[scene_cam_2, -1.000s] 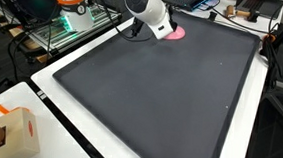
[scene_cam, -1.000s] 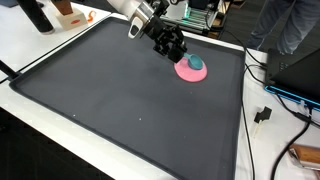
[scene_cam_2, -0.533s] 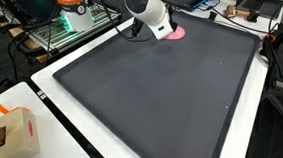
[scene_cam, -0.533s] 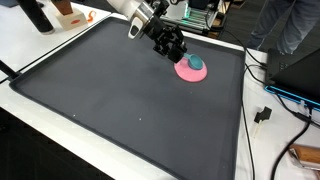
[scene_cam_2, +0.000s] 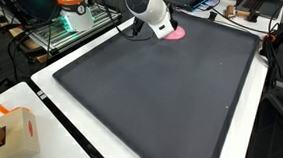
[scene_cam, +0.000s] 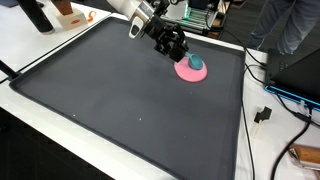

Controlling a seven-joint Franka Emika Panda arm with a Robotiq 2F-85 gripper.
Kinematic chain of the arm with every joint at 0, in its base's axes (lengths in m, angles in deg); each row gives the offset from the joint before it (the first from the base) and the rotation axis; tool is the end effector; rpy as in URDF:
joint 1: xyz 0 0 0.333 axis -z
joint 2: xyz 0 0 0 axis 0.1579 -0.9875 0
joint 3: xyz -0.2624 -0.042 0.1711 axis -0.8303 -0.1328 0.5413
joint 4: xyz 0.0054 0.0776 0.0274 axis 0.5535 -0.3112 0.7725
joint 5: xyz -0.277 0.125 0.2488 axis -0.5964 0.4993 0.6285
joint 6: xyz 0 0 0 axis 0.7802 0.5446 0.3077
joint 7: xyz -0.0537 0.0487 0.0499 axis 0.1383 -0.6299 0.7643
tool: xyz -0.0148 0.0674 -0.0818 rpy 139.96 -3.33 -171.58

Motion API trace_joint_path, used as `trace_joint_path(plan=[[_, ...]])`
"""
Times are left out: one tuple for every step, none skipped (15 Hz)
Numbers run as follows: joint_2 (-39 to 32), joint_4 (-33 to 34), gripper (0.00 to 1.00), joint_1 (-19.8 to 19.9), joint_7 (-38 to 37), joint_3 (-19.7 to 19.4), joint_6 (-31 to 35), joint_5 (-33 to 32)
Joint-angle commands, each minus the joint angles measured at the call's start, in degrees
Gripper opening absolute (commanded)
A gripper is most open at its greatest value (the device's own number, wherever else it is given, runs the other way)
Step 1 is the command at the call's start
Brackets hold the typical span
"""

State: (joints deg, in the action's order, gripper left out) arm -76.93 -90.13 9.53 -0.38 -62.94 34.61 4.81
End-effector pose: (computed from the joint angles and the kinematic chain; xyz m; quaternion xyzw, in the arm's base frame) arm 0.4943 0.0748 0.1927 -0.8908 -0.0747 0.0241 0.4476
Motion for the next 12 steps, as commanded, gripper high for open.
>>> trace_joint_path(plan=[[1.0, -1.0, 0.26, -0.7, -0.5, -0.3, 0.5, 0.4], [1.5, -1.1, 0.26, -0.8, -0.8, -0.3, 0.6, 0.3], [2.1, -1.2, 0.26, -1.1, -1.2, -0.1, 0.6, 0.1], [2.7, -1.3, 0.26, -1.4, -1.5, -0.1, 0.8, -0.1], [3.4, -1.5, 0.26, -1.9, -2.0, 0.0, 1.2, -0.6], [4.1, -1.7, 0.26, -2.4, -2.6, 0.2, 1.6, -1.0], [4.8, -1.9, 0.26, -2.8, -3.1, 0.3, 2.0, -1.3], [5.6, -2.1, 0.26, -3.3, -3.9, 0.4, 2.5, -1.7], [6.7, -2.4, 0.26, -4.0, -4.9, 0.6, 3.2, -2.1], [7.7, -2.5, 0.26, -4.6, -6.0, 0.8, 4.0, -2.8], [8.9, -2.8, 0.26, -5.3, -7.7, 1.0, 5.2, -3.8], [10.2, -3.1, 0.26, -6.1, -9.6, 1.3, 6.5, -5.2]])
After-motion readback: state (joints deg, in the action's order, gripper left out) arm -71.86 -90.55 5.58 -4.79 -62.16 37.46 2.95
